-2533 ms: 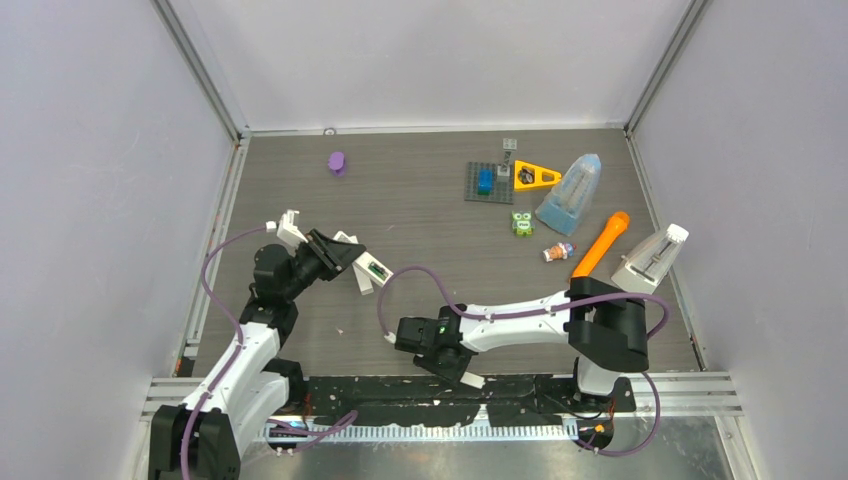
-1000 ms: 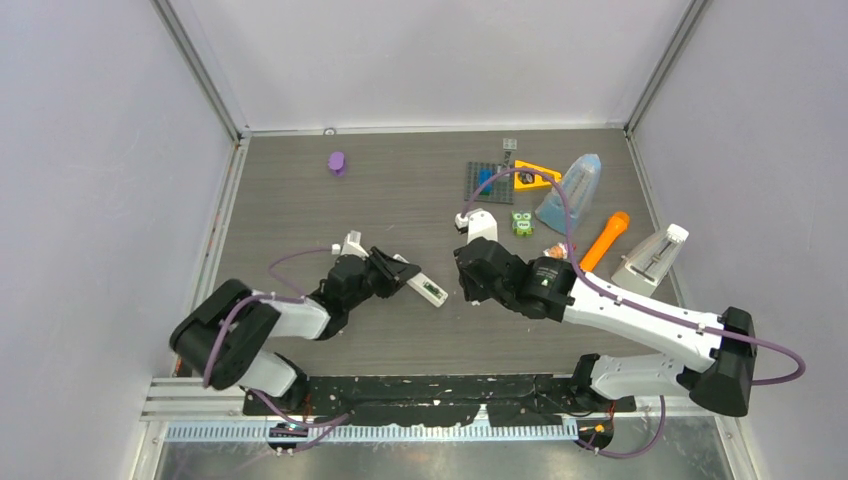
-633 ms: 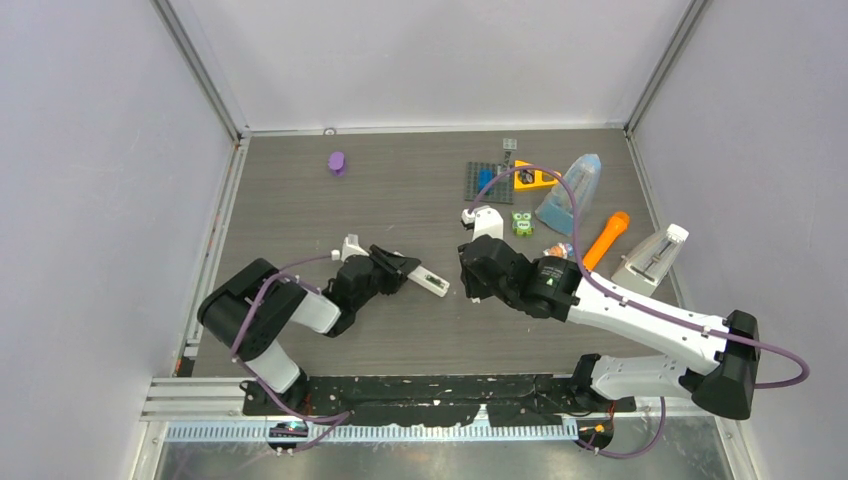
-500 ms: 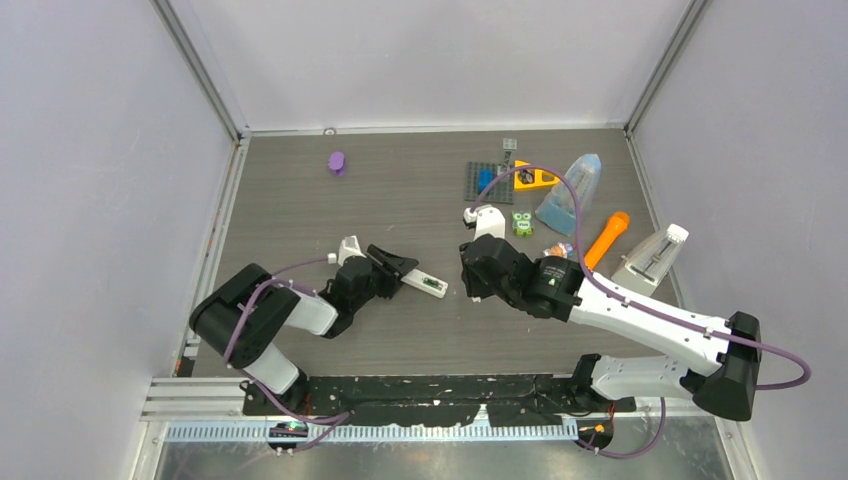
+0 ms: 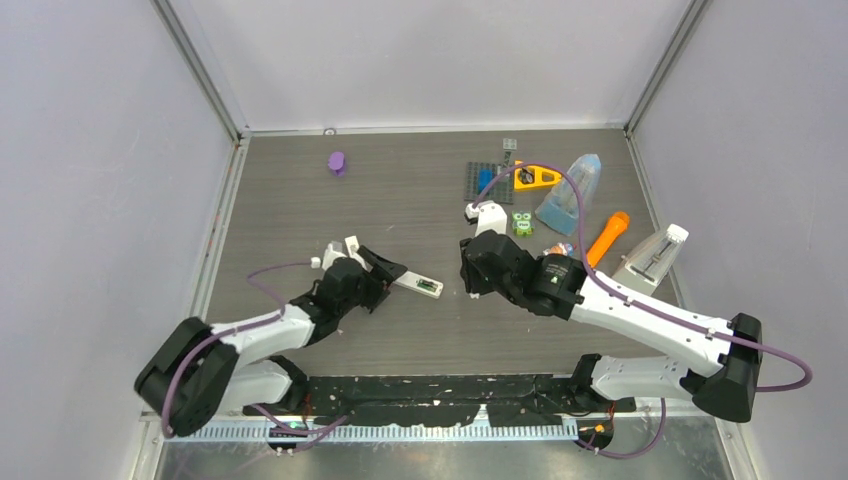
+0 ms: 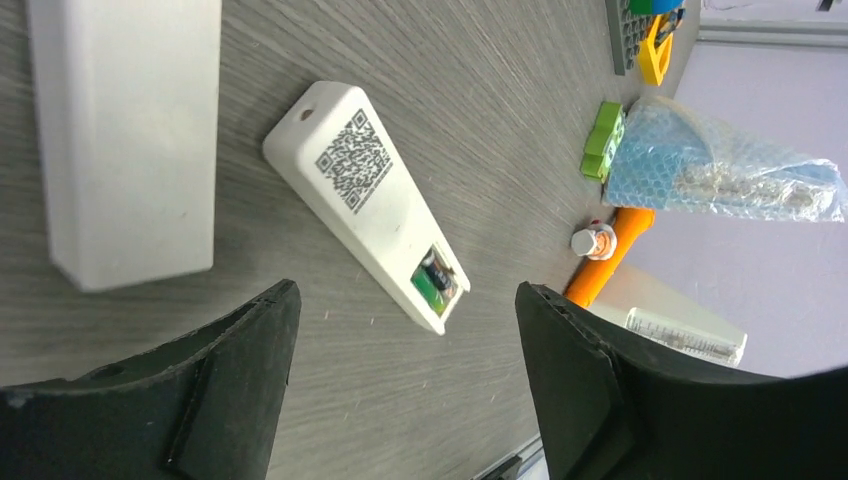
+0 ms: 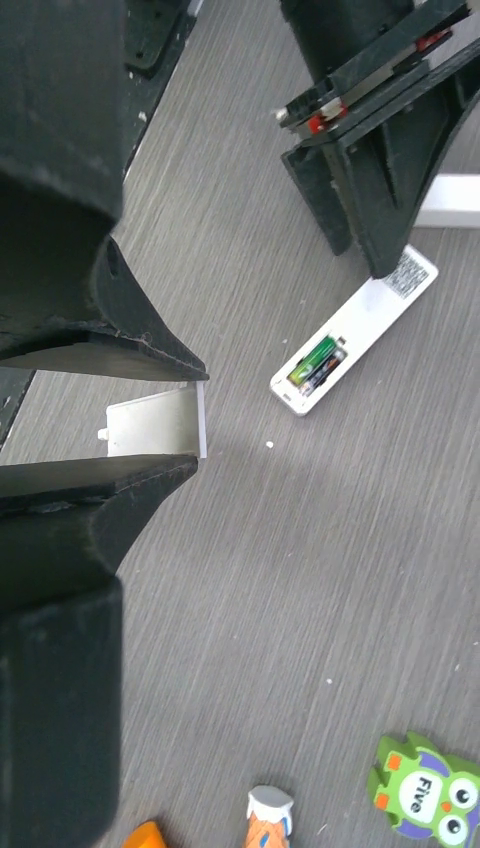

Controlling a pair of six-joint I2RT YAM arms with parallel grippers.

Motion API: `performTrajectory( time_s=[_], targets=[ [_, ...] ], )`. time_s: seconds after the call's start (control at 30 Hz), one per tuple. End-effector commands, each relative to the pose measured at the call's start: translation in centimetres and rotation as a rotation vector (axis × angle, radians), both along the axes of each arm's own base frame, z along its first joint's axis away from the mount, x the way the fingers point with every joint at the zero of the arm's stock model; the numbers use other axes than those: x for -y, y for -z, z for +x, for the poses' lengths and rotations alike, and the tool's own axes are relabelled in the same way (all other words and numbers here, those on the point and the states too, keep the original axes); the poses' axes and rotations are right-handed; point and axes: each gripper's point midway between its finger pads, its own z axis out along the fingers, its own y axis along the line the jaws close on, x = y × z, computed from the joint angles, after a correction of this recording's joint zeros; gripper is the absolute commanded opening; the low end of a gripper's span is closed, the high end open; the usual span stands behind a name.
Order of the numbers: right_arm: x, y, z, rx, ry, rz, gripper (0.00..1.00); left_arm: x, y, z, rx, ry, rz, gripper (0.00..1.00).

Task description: Load the batteries into the remote control

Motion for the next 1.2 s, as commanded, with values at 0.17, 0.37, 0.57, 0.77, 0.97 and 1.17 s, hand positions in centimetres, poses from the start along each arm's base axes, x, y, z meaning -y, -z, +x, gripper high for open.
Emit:
performTrajectory(
  time_s=[0.17, 0.37, 0.57, 0.77, 0.97, 1.17],
  targets=[
    [-4.4, -8.7, 1.0, 0.171, -0.116, 0.308, 0.29, -0.7, -6.9, -1.8, 0.219, 0.14, 0.055, 0.81],
    [-6.8, -15.5, -0.4, 0.326, -0.301, 0.503, 0.29, 1.3, -18.3, -3.6, 0.648, 0.38, 0.014, 0.81],
    [-6.9, -22.5, -1.4, 0.434, -0.361, 0.641, 0.3, 0.6, -27.3, -7.1, 1.055, 0.499, 0.074, 0.81],
    [-6.4, -26.0, -1.2, 0.43, -0.291, 0.748, 0.3, 1.3, -32.9, -10.0, 1.305, 0.673, 0.161, 0.79],
    [-6.9, -25.9, -0.3, 0.385, -0.225, 0.777, 0.3, 2.2, -35.2, -9.7, 1.446, 0.704, 0.209, 0.76],
    [-7.6, -25.2, 0.2, 0.355, -0.206, 0.778, 0.3, 3.2, -35.3, -8.0, 1.388, 0.734, 0.256, 0.66]
  ],
)
